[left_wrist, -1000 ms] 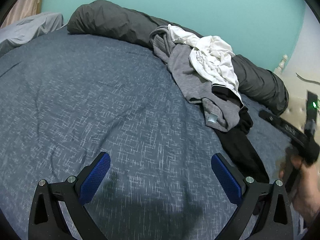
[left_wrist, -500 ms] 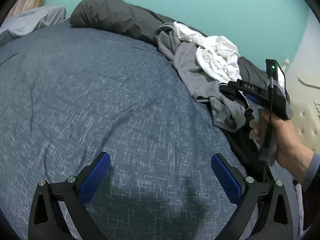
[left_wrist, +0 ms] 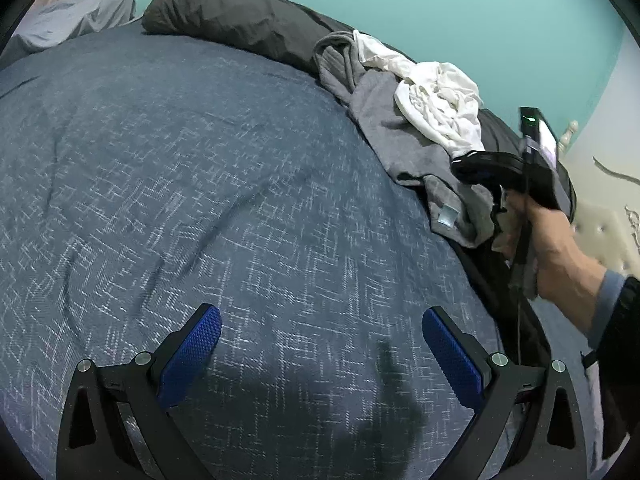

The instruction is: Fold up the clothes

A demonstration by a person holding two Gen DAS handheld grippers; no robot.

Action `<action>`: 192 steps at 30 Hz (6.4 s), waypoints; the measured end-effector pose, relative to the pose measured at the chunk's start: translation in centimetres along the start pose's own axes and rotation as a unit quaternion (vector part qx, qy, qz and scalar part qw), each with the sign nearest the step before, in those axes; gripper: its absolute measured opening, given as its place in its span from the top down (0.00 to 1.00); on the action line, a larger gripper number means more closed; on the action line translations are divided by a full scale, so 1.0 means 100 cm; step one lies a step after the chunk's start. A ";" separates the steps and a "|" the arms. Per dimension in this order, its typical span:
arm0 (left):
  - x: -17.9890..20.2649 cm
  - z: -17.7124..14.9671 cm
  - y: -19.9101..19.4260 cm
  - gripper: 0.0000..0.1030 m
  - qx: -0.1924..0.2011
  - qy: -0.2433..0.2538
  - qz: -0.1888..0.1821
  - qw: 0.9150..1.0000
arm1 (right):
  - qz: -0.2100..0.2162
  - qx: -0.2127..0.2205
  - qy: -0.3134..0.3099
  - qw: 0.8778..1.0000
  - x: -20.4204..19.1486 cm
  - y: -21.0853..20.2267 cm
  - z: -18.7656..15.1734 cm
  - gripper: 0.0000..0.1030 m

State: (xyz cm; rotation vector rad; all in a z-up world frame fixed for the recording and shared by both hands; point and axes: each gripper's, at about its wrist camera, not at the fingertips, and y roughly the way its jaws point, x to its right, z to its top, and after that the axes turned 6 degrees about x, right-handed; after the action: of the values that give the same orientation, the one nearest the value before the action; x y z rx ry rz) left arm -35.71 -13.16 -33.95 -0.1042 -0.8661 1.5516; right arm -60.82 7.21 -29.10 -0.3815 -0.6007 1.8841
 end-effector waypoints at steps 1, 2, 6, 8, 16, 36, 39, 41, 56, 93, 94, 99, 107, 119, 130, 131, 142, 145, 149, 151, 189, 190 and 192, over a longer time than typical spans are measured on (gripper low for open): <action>0.003 0.002 -0.003 0.00 0.001 0.003 0.001 1.000 | 0.003 0.006 -0.005 1.000 0.001 -0.007 -0.001 0.88; 0.006 0.003 -0.006 0.00 0.001 0.007 0.001 1.000 | 0.007 0.013 -0.009 1.000 0.003 -0.015 -0.002 0.88; 0.019 0.011 -0.025 0.00 0.001 0.012 0.002 1.000 | 0.034 0.032 -0.012 0.999 0.007 -0.057 -0.007 0.89; 0.027 0.014 -0.042 0.00 -0.001 0.016 -0.002 1.000 | 0.049 0.037 -0.017 0.998 0.005 -0.081 -0.009 0.89; 0.049 0.015 -0.126 0.00 0.017 0.037 0.002 0.999 | 0.094 0.053 -0.008 0.994 0.004 -0.186 -0.008 0.98; -0.009 -0.022 -0.147 0.00 0.004 0.034 0.047 0.998 | 0.064 0.014 0.066 0.996 0.017 -0.192 -0.023 0.49; -0.018 -0.025 -0.134 0.00 -0.006 0.024 0.053 0.998 | 0.050 0.011 0.059 0.997 0.021 -0.170 -0.026 0.42; -0.020 -0.025 -0.127 0.00 -0.005 0.021 0.057 0.998 | 0.044 0.010 0.062 0.997 0.024 -0.158 -0.028 0.41; -0.039 -0.011 -0.092 0.00 -0.014 0.029 0.072 0.997 | 0.049 0.013 0.024 0.998 0.001 -0.065 -0.017 0.31; -0.021 0.002 -0.095 0.00 0.006 0.056 0.055 0.997 | 0.165 0.038 -0.071 0.983 -0.031 -0.139 -0.015 0.92; -0.021 0.003 -0.097 0.00 0.006 0.053 0.053 0.997 | 0.173 0.036 -0.071 0.982 -0.034 -0.145 -0.020 0.92; -0.017 0.001 -0.105 0.00 0.011 0.053 0.047 0.997 | 0.192 0.000 -0.090 0.977 -0.051 -0.162 -0.054 0.92; -0.022 -0.007 -0.115 0.00 0.007 0.058 0.047 0.997 | 0.136 -0.022 -0.030 0.990 -0.027 -0.157 -0.068 0.74; -0.035 -0.014 -0.107 0.00 0.000 0.053 0.060 0.997 | 0.099 -0.003 -0.023 0.995 -0.037 -0.126 -0.038 0.33; -0.044 -0.014 -0.096 0.00 -0.008 0.045 0.068 0.997 | 0.040 -0.043 -0.029 0.998 -0.047 -0.055 -0.036 0.87; -0.044 -0.015 -0.096 0.00 -0.009 0.045 0.068 0.997 | 0.045 -0.038 -0.023 0.998 -0.044 -0.057 -0.036 0.94; -0.032 -0.017 -0.110 0.00 0.006 0.069 0.061 0.996 | 0.132 0.057 -0.011 0.990 -0.028 -0.156 -0.010 0.97; -0.031 -0.015 -0.117 0.00 0.015 0.072 0.059 0.996 | 0.151 0.072 -0.010 0.986 -0.026 -0.191 -0.002 0.97; -0.033 -0.010 -0.132 0.00 0.031 0.065 0.057 0.996 | 0.176 0.086 0.001 0.981 -0.028 -0.240 0.000 0.97; -0.036 -0.008 -0.141 0.00 0.038 0.056 0.058 0.996 | 0.187 0.086 0.001 0.979 -0.033 -0.261 -0.009 0.97; -0.045 -0.095 -0.265 0.00 0.026 0.052 0.030 0.998 | 0.249 -0.039 0.073 0.965 -0.062 -0.442 -0.237 0.94; -0.046 -0.096 -0.262 0.00 0.023 0.053 0.030 0.998 | 0.241 -0.055 0.075 0.966 -0.061 -0.437 -0.242 0.93; -0.047 -0.096 -0.258 0.00 0.020 0.054 0.028 0.998 | 0.228 -0.070 0.086 0.967 -0.056 -0.428 -0.247 0.92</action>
State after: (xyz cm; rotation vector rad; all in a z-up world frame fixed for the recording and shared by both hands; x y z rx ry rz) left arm -8.49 -14.99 -28.04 -0.1829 -0.7514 1.6008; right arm -13.05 20.57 -25.06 -0.8247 -0.5633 2.2185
